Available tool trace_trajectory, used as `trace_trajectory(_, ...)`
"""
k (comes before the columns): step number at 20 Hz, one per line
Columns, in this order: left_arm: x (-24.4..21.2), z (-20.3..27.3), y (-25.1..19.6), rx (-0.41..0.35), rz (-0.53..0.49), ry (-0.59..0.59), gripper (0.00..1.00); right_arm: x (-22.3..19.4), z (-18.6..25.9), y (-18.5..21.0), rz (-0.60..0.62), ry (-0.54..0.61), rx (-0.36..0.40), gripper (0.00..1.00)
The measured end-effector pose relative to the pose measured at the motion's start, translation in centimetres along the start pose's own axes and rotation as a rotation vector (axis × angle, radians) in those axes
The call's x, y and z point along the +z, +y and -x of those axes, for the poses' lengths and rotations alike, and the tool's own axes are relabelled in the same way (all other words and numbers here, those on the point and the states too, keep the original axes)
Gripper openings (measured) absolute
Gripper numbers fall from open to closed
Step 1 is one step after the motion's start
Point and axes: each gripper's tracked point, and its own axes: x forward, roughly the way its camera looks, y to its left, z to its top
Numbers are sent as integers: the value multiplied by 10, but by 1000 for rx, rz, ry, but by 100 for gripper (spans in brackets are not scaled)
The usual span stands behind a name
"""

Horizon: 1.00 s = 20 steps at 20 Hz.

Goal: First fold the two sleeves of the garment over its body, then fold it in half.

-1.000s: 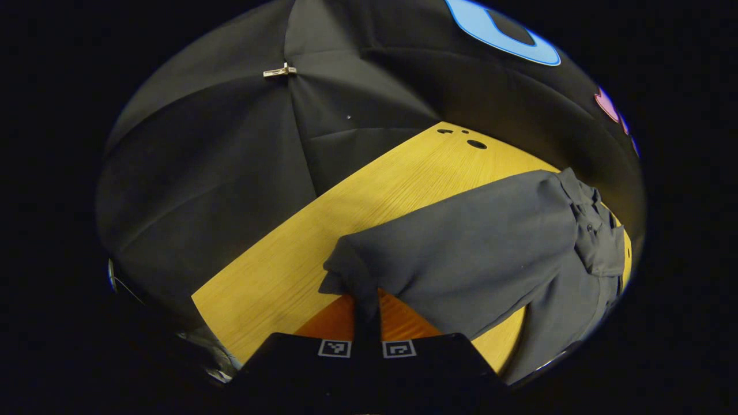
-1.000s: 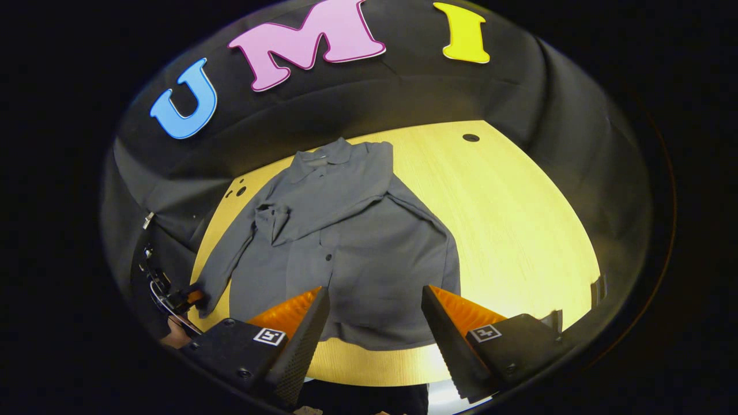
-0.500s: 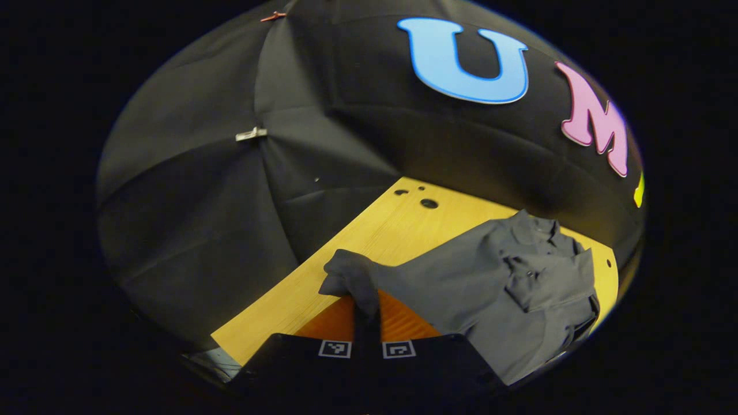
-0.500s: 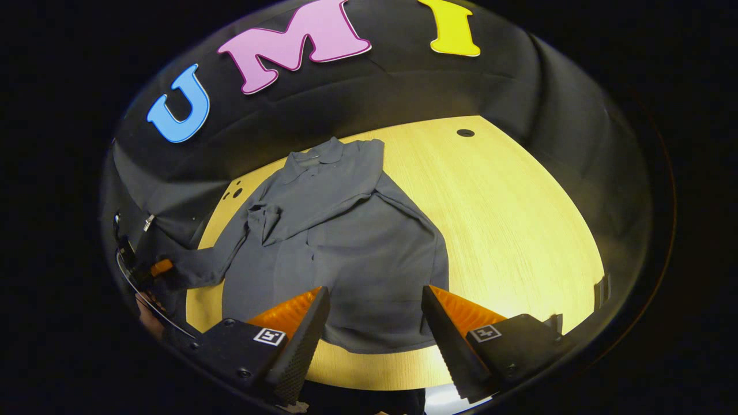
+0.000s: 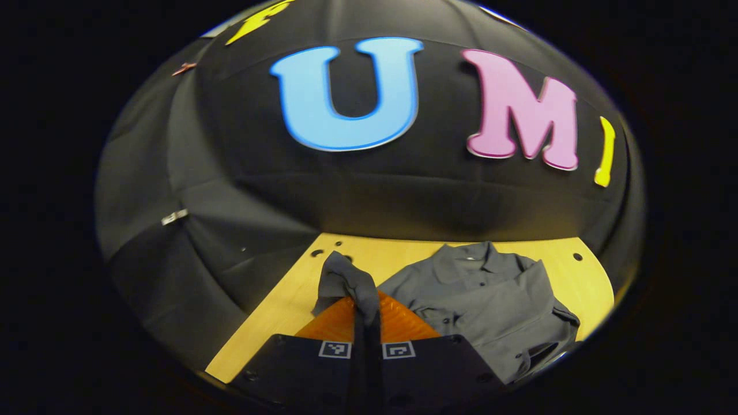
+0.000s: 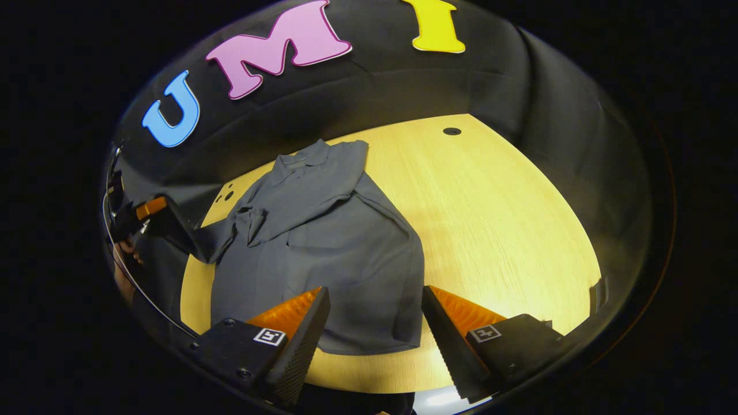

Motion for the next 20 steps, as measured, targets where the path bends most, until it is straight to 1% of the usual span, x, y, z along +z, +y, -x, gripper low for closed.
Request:
trace_trajectory(2, 10, -5, -46, -73, -36, -18, 5, -5, 1, -11, -12, 10, -9, 99)
trace_trajectory(5, 16, -14, -108, -168, -26, -13, 5, -7, 1, -31, -39, 16, -25, 99)
trace_trajectory(8, 13, -24, -159, -241, -11, 4, 5, -5, 2, -49, -66, 19, -34, 99)
trace_trajectory(11, 8, -35, -207, -310, -23, 27, 5, -2, 0, -61, -80, 19, -33, 99)
trace_trajectory(16, -7, -54, -282, -424, 15, 83, 5, -3, -8, -73, -80, 48, -30, 99)
trace_trajectory(20, -32, -73, -314, -445, -5, 144, 5, -2, -16, -74, -82, 69, -15, 99)
